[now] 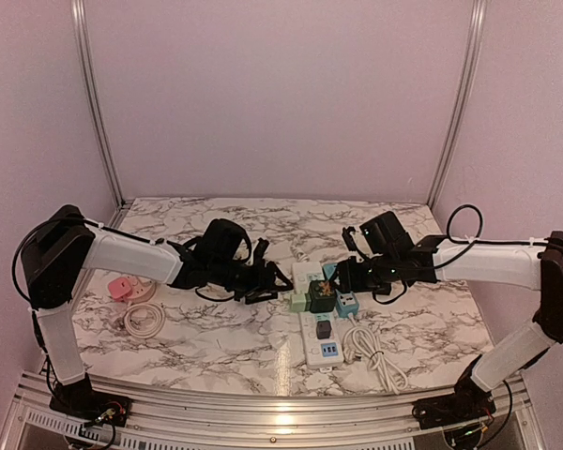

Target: Pull the plug off the socket

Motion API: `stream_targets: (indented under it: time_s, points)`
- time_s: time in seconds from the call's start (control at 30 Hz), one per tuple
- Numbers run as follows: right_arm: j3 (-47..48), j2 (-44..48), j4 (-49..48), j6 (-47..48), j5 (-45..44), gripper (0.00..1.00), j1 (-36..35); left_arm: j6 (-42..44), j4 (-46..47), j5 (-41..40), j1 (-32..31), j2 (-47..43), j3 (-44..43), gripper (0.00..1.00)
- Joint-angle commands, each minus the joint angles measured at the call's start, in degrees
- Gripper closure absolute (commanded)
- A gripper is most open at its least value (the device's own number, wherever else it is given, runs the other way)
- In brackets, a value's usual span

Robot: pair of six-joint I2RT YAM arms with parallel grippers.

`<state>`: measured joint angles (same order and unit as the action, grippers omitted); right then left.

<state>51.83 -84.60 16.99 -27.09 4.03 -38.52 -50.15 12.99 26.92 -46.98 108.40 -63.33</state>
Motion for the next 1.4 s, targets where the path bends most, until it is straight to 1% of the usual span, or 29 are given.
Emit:
stream_targets:
  time_s: [0.0, 0.07, 0.23, 0.33, 0.4, 0.47, 0.5, 0.67, 0.77, 0.83, 0.9, 1.0, 1.07, 1.1, 1.2, 1.27, 1.37]
  points:
    - [-0.31, -0.3, -1.6, -0.65, 1.23, 0.48, -0.59, -3.25, 4.94, 2.01, 0.23, 0.63, 1.82, 0.4]
    - [-0.15, -0.21, -1.44, -0.49, 1.15, 0.48, -0.59, -3.39, 4.77, 1.6, 0.09, 0.84, 2.02, 0.4]
    - [1.27, 0.43, -0.22, 1.66, 0.44, 0.48, -1.08, -0.65, 1.69, 0.79, -0.13, 0.68, 1.21, 0.37]
    - [3.03, 0.7, 2.08, 6.16, -1.99, 0.41, -2.07, 0.57, -0.07, 0.88, -0.08, 0.63, 0.75, 0.37]
    - [4.31, 0.44, 4.42, 8.39, -3.29, 0.39, -2.09, 1.23, -1.34, 0.78, -0.11, 0.91, 0.04, 0.37]
    - [5.51, 0.1, 6.57, 9.99, -3.76, 0.36, -2.1, 3.01, -3.73, -0.02, -0.12, 1.2, -1.52, 0.37]
    - [5.97, 0.05, 7.47, 10.34, -5.79, 0.36, -2.14, 3.8, -5.12, -0.9, -0.08, 1.39, -2.55, 0.37]
    - [6.26, 1.6, 8.12, 13.91, -5.57, 0.33, -3.21, 5.59, -8.31, -1.71, 0.58, 3.44, -7.14, 0.38]
    - [5.88, 2.64, 7.41, 18.52, -5.78, 0.25, -3.41, 6.57, -10.56, -1.58, 1.21, 5.84, -11.34, 0.39]
    - [5.85, 2.33, 6.89, 19.84, -7.01, 0.23, -3.44, 7.88, -13.55, -2.15, 1.37, 8.22, -15.24, 0.4]
    - [6.6, 1.17, 7.92, 18.73, -9.79, 0.24, -3.36, 9.46, -17.42, -3.07, 1.37, 10.31, -19.21, 0.44]
    - [5.99, 0.52, 8.22, 16.49, -12.19, 0.31, -3.1, 9.92, -19.01, -4.23, 1.37, 12.1, -22.4, 0.51]
    - [4.73, 1.1, 7.58, 15.17, -12.08, 0.37, -2.81, 9.84, -19.5, -4.58, 1.37, 13.17, -23.87, 0.59]
    - [4.28, 1.36, 7.57, 14.88, -11.7, 0.42, -2.83, 9.81, -19.65, -4.59, 1.37, 13.84, -24.73, 0.61]
    - [3.51, 2.37, 8.42, 14.31, -9.26, 0.43, -3.03, 9.96, -20.15, -4.17, 1.32, 15.79, -27.68, 0.72]
    - [3.34, 3.16, 9.84, 12.81, -8.29, 0.44, -3.77, 10.06, -20.61, -4.15, 1.2, 16.84, -29.32, 0.77]
    - [2.83, 4.21, 11.83, 8.99, -5.91, 0.45, -5.54, 9.95, -20.82, -4.11, 1.19, 18.4, -31.23, 0.8]
